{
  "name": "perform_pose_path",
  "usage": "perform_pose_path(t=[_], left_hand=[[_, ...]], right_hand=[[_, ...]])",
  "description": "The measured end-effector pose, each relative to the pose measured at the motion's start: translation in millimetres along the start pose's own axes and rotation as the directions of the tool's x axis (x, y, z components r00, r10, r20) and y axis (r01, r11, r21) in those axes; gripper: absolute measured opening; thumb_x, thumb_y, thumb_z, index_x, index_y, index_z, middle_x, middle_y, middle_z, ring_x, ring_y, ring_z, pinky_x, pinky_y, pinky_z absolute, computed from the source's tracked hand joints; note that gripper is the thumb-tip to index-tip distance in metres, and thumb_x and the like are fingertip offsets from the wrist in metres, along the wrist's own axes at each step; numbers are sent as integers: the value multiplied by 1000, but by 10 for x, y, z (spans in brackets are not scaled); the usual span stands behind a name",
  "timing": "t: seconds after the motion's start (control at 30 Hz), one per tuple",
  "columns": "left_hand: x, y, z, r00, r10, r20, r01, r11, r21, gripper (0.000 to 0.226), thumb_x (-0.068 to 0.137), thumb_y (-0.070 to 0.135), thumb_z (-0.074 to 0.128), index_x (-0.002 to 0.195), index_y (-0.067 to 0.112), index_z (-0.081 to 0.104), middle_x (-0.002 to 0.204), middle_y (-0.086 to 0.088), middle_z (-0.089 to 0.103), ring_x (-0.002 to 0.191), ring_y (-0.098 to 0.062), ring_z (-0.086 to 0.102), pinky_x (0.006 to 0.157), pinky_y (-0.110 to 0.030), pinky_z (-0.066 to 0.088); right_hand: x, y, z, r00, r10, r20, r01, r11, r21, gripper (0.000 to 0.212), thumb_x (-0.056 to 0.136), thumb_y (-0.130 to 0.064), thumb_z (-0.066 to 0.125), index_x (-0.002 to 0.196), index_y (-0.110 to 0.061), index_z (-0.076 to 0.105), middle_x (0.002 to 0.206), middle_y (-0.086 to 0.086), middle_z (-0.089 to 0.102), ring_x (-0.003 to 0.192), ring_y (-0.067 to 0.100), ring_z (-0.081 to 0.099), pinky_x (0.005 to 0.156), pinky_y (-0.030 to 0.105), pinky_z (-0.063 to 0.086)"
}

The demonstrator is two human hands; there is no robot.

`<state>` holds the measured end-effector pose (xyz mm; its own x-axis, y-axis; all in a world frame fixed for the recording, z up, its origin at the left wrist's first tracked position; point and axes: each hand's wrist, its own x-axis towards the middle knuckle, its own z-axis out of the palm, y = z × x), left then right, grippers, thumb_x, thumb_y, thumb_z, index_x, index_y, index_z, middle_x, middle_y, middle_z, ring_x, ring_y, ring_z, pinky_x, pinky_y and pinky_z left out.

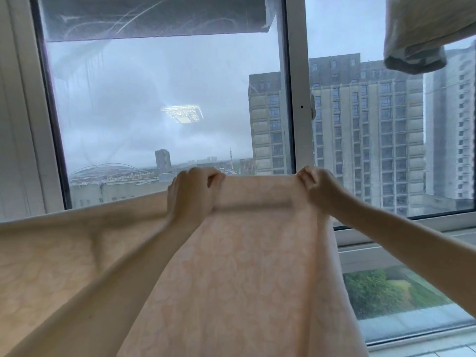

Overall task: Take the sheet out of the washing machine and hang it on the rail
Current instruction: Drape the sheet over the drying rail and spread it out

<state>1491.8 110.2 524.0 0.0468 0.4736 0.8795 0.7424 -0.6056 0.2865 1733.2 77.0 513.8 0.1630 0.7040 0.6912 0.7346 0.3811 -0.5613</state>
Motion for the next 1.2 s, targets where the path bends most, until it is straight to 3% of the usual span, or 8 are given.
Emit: perform_pose_path(t=[0.13, 0.23, 0.33, 0.5, 0.73, 0.87, 0.97, 1.2], left_hand=[[209, 52, 30, 998, -39, -54, 37, 999, -35, 19, 89, 32, 60, 85, 20, 74, 75, 0, 72, 79, -23, 65, 68, -32, 49], [206, -25, 128, 996, -87, 32, 86, 995, 44, 18, 87, 30, 61, 82, 19, 74, 73, -1, 71, 78, -25, 65, 68, -31, 49], [96, -141, 211, 974, -129, 187, 106, 986, 129, 17, 86, 30, 64, 79, 18, 75, 78, 0, 73, 81, -22, 65, 75, -33, 51], [81, -149, 184, 944, -142, 299, 112, 987, 117, 17, 85, 24, 69, 74, 13, 76, 71, 3, 71, 76, -14, 64, 73, -28, 48], [-159, -102, 96, 998, -58, 32, 50, 974, 220, 10, 85, 27, 66, 78, 23, 71, 72, 11, 67, 71, -13, 60, 70, -32, 51], [-376, -83, 50, 992, 72, -108, -43, 969, 245, 11, 88, 23, 65, 79, 17, 69, 73, 12, 57, 71, -12, 52, 68, -32, 46], [-550, -106, 42, 987, 89, -133, -52, 963, 264, 13, 90, 24, 63, 83, 15, 69, 79, 8, 61, 78, -16, 53, 74, -39, 47], [-1015, 65, 155, 994, 40, -106, -8, 959, 284, 25, 83, 45, 64, 78, 21, 67, 77, 11, 65, 79, -17, 55, 70, -37, 44]], right_hand=[[383, -60, -68, 998, -50, -31, 51, 998, 39, 25, 101, -18, 40, 90, -7, 60, 62, 1, 52, 51, 14, 45, 42, 17, 37], [488, 150, 72, 995, -73, 73, 71, 997, 33, 23, 98, -12, 46, 86, -5, 64, 70, 7, 60, 63, 21, 54, 59, 32, 47], [380, 465, 271, 958, -92, 271, 99, 995, -14, 25, 95, -6, 51, 74, -14, 62, 66, -1, 60, 59, 13, 53, 55, 17, 43], [273, 555, 319, 866, -166, 472, 172, 985, 31, 38, 94, -7, 53, 63, -28, 56, 56, -11, 51, 45, -2, 45, 47, 13, 37], [154, 219, 198, 888, -237, 393, 121, 947, 298, 20, 96, -19, 51, 92, -10, 68, 83, 7, 70, 74, 17, 66, 72, 33, 57], [-8, 162, 188, 872, -340, 352, 301, 940, 164, 15, 86, -41, 57, 95, -30, 61, 89, -12, 66, 79, 7, 65, 78, 37, 57], [-117, 176, 182, 871, -413, 267, 409, 910, 73, 31, 83, -43, 61, 105, -25, 50, 88, -11, 60, 73, 4, 62, 71, 37, 57], [-336, 220, 162, 922, -306, 237, 304, 952, 47, 14, 88, -32, 64, 88, -19, 62, 80, -11, 64, 73, 2, 61, 71, 26, 53]])
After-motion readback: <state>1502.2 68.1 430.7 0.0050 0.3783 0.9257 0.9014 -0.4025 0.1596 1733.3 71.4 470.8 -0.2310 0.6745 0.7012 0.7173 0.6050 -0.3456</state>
